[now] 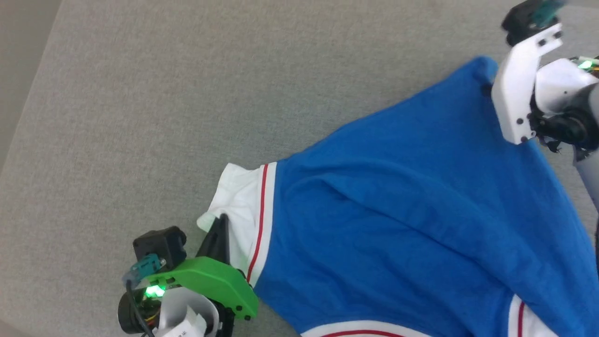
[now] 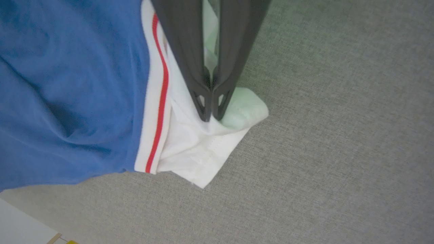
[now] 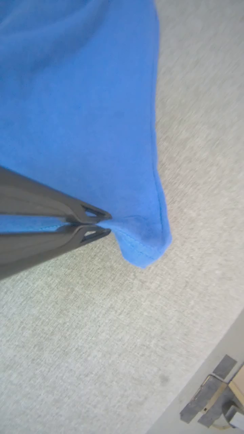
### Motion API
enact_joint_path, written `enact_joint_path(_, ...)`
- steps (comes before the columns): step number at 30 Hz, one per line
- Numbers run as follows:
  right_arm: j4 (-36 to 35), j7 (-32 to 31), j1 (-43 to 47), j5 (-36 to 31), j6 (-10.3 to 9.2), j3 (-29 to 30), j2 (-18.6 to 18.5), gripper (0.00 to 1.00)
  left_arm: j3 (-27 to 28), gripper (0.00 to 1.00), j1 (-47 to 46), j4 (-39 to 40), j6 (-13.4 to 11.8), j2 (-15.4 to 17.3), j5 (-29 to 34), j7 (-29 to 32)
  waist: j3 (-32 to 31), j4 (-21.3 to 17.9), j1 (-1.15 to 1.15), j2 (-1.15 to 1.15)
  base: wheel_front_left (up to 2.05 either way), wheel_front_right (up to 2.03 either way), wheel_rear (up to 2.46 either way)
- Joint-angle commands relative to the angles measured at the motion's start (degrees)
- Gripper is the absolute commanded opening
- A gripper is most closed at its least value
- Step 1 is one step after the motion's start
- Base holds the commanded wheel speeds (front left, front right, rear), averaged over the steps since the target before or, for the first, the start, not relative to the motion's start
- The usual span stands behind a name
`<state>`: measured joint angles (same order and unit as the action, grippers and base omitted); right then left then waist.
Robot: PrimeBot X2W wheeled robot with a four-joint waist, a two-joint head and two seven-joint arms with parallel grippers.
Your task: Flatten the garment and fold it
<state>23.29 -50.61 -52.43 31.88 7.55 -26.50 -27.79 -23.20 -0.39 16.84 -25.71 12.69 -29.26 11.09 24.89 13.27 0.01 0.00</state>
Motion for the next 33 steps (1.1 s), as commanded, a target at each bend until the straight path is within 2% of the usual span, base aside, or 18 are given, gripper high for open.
enact_joint_path(1,-1.9,2.5,1.6,1.8,-0.06,1.2,-0.5,0.00,0.5,0.00,-1.0,-0.2,0.2,0.5,0.1,0.1,-3.5,-2.9,-0.01,0.00,0.00,0.00,0.00)
enact_joint_path(5,-9.2,7.5,7.6,6.4,-0.06,5.0,-3.1,0.00,1.2,0.00,-0.4,-0.4,-0.1,1.3,-0.3,0.6,-7.3,-6.0,-0.01,0.00,0.00,0.00,0.00)
enact_joint_path(12,-21.1,7.2,26.9,16.2,-0.06,15.7,-5.3,0.00,2.6,0.00,0.8,-1.1,0.5,2.8,-1.9,1.5,-13.4,-10.7,-0.01,0.00,0.00,0.00,0.00)
enact_joint_path(16,-26.6,4.0,40.3,19.6,-0.06,21.5,-3.0,0.00,3.6,0.00,1.9,-1.3,1.1,2.7,-3.9,1.1,-16.9,-13.1,-0.01,0.00,0.00,0.00,0.00)
enact_joint_path(17,-29.6,0.8,48.5,21.6,-0.06,25.0,-0.2,0.00,4.6,0.00,2.9,-1.5,1.9,1.9,-5.9,0.2,-19.1,-14.1,-0.01,0.00,0.00,0.00,0.00)
enact_joint_path(21,-35.1,-2.2,55.6,22.9,-0.06,29.9,3.5,0.00,6.4,0.00,3.5,-1.8,4.5,0.2,-10.5,-1.5,-21.2,-14.6,-0.01,0.00,0.00,0.00,0.00)
enact_joint_path(24,-38.0,-3.6,55.2,23.6,-0.06,32.8,5.6,0.00,8.1,0.00,1.4,-2.1,7.2,-0.9,-14.1,-2.2,-22.0,-15.0,-0.01,0.00,0.00,0.00,0.00)
enact_joint_path(29,-39.8,-8.0,46.7,24.1,-0.06,35.1,5.9,0.00,10.8,0.00,-8.6,-3.6,11.3,0.0,-18.0,-0.4,-22.1,-15.2,-0.01,0.00,0.00,0.00,0.00)
enact_joint_path(30,-38.3,-12.1,38.0,24.2,-0.06,35.7,5.1,0.00,12.4,0.00,-18.4,-5.3,12.8,1.0,-19.4,1.8,-21.2,-15.1,-0.01,0.00,0.00,0.00,0.00)
enact_joint_path(32,-36.5,-15.1,31.8,24.2,-0.06,35.9,5.1,0.00,12.4,0.00,-25.5,-7.8,13.5,2.4,-18.7,3.5,-20.3,-15.0,-0.01,0.00,0.00,0.00,0.00)
enact_joint_path(33,-35.2,-16.6,28.3,23.9,-0.06,36.0,5.2,0.00,12.8,0.00,-29.5,-9.2,13.7,2.0,-19.3,4.0,-19.6,-15.1,-0.01,0.00,0.00,0.00,0.00)
